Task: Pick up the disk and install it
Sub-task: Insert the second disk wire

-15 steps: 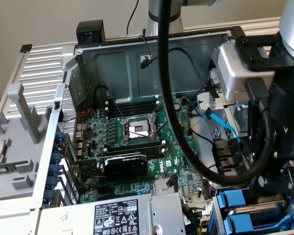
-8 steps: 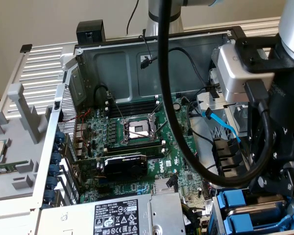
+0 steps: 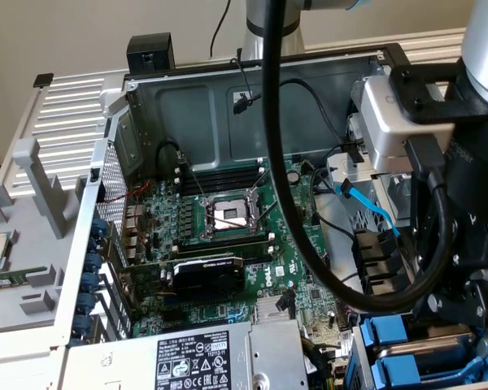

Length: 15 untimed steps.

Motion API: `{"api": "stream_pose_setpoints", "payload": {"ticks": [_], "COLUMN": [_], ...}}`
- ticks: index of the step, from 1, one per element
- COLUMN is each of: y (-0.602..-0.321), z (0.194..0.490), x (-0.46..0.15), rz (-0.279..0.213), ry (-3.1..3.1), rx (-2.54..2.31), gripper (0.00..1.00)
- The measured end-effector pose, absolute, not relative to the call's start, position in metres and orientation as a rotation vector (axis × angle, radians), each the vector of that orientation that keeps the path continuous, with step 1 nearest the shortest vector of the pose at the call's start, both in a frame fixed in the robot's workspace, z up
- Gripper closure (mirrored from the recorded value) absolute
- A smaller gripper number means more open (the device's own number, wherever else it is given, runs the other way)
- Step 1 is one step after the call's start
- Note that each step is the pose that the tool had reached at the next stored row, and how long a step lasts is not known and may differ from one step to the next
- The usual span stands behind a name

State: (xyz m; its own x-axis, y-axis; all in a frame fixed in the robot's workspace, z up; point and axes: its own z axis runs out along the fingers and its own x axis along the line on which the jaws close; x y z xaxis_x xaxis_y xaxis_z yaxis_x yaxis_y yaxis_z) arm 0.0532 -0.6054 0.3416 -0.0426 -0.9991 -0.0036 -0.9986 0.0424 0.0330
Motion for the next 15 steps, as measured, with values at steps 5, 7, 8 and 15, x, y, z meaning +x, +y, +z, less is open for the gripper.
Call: {"api": "stream_pose_setpoints", "payload": {"ticks": [5,7,8,15], "y": [-0.6054,-0.6054,-0.6054,-0.6054], "z": [0.3407,0.3403,0.3402,0.3386], "x": [0.0533,0.0533,0.0534,0.0542], "rz": [-0.041,-0.041,-0.041,-0.042], "ry": [-2.253,-2.254,-2.254,-2.254], "rx": [2.160,2.159,2.159,2.160], "gripper": [0.84,0.84,0.84,0.84]}}
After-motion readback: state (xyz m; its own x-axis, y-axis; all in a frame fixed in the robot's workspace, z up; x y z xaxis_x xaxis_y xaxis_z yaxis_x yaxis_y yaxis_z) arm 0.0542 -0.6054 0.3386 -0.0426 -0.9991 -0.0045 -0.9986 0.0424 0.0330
